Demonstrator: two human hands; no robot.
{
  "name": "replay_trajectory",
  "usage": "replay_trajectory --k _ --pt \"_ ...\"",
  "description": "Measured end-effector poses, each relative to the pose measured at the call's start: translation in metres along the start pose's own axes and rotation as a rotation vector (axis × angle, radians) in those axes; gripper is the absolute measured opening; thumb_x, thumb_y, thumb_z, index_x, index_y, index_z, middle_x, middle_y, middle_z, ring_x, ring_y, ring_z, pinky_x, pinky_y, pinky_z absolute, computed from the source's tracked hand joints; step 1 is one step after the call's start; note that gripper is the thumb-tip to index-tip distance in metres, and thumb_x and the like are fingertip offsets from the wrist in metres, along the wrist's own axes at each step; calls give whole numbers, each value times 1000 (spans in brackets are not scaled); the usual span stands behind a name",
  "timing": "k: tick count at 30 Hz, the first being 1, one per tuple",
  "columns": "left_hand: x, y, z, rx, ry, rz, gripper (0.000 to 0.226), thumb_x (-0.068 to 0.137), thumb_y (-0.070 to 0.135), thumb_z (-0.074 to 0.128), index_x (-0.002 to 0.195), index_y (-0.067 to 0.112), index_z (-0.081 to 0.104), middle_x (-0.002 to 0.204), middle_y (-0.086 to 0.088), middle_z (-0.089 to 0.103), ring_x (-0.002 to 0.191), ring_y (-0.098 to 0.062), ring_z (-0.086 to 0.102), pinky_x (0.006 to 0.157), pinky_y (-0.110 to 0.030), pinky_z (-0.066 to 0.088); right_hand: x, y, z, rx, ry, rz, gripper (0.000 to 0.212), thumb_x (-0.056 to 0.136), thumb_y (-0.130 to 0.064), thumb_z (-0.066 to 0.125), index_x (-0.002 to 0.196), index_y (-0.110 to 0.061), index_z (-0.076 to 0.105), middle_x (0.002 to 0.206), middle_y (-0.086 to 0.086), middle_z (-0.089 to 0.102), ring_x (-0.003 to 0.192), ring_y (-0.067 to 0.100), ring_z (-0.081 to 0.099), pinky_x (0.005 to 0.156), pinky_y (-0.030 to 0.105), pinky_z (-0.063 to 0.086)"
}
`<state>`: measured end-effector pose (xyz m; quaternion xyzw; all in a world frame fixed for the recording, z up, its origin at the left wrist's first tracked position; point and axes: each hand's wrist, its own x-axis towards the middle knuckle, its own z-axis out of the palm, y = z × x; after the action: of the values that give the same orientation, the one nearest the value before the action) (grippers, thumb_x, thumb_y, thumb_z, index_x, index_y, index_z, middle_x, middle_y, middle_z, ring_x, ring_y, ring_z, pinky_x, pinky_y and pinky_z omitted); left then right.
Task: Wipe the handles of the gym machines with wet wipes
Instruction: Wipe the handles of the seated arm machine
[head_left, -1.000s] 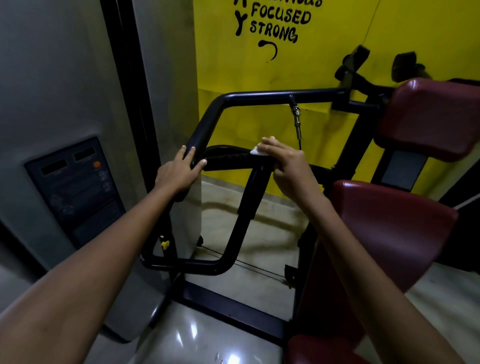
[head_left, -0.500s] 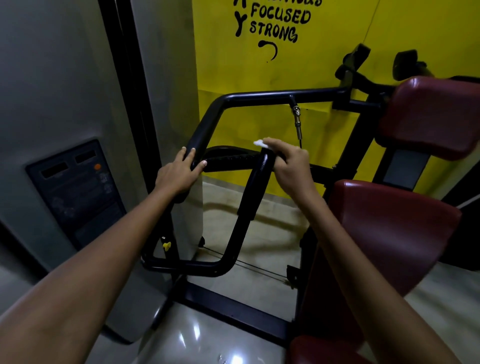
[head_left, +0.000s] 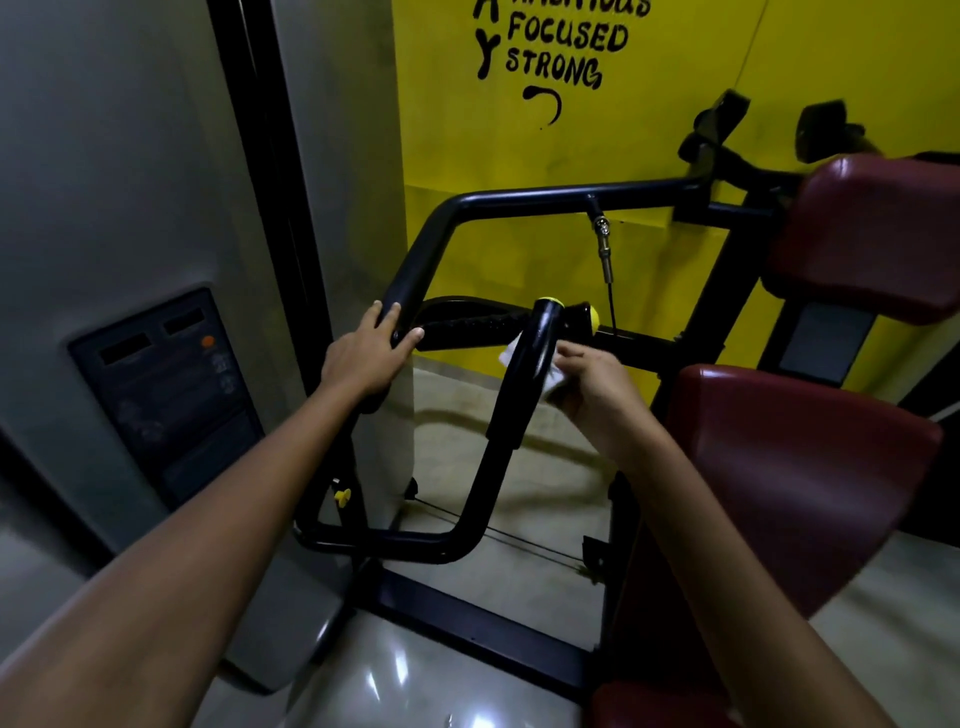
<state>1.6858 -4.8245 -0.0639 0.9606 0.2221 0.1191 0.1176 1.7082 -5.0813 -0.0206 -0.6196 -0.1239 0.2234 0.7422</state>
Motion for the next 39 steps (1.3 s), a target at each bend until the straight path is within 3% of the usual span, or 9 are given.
replay_trajectory --k 3,6,10,14,19,22,26,33,39 --pt "-2 1 -1 16 6 -7 65 95 61 22 151 29 16 159 2 9 128 -39 43 94 -42 41 -9 2 -13 37 -29 48 32 93 6 32 114 8 56 100 17 65 83 22 64 64 24 55" --pt "-2 1 -1 24 3 -2 65 95 61 21 151 29 16 159 1 9 127 -38 44 92 -41 41 -6 -8 -15 125 12 -10 31 93 7 30 101 1 60 79 7 70 67 12 67 60 21 55" --pt "-2 2 -2 22 8 -5 65 95 61 21 151 28 16 159 1 9 128 -38 43 93 -41 41 -9 -5 -1 172 -36 29 32 94 6 29 104 3 59 89 13 69 76 17 67 68 24 55" --pt "-3 1 -1 14 7 2 65 95 61 22 151 28 16 159 1 9 127 -38 44 92 -41 41 -22 -3 -12 222 -52 138 28 94 5 34 103 0 60 87 11 68 74 16 67 63 21 56" --pt "-2 2 -1 34 1 -3 65 95 61 21 151 28 15 159 0 9 128 -38 43 91 -41 41 -14 -14 -11 346 -11 121 30 95 4 32 108 2 58 81 9 70 67 13 69 59 20 55" --pt "-3 3 -1 23 13 -11 65 95 61 22 151 28 17 159 0 10 129 -39 42 95 -43 40 -23 -4 2 366 -60 177 27 96 0 33 99 1 60 86 13 69 66 13 69 59 20 56" --pt "-3 3 -1 24 11 -11 65 95 61 22 151 28 17 159 1 10 128 -39 43 95 -42 40 -38 0 -6 458 -79 271 25 95 3 36 88 3 60 71 14 70 61 18 69 56 25 57" --pt "-1 2 0 21 8 -6 66 95 61 22 151 28 17 159 0 11 129 -38 41 96 -42 40 -32 10 7 599 -113 273 29 96 -2 32 109 7 56 104 23 65 93 26 66 81 34 55" --pt "-1 3 0 23 17 -6 65 95 61 23 151 27 17 159 0 11 130 -38 41 96 -42 40 -47 16 -9 465 -123 342 22 92 2 40 105 7 58 93 20 69 80 24 69 74 32 58"
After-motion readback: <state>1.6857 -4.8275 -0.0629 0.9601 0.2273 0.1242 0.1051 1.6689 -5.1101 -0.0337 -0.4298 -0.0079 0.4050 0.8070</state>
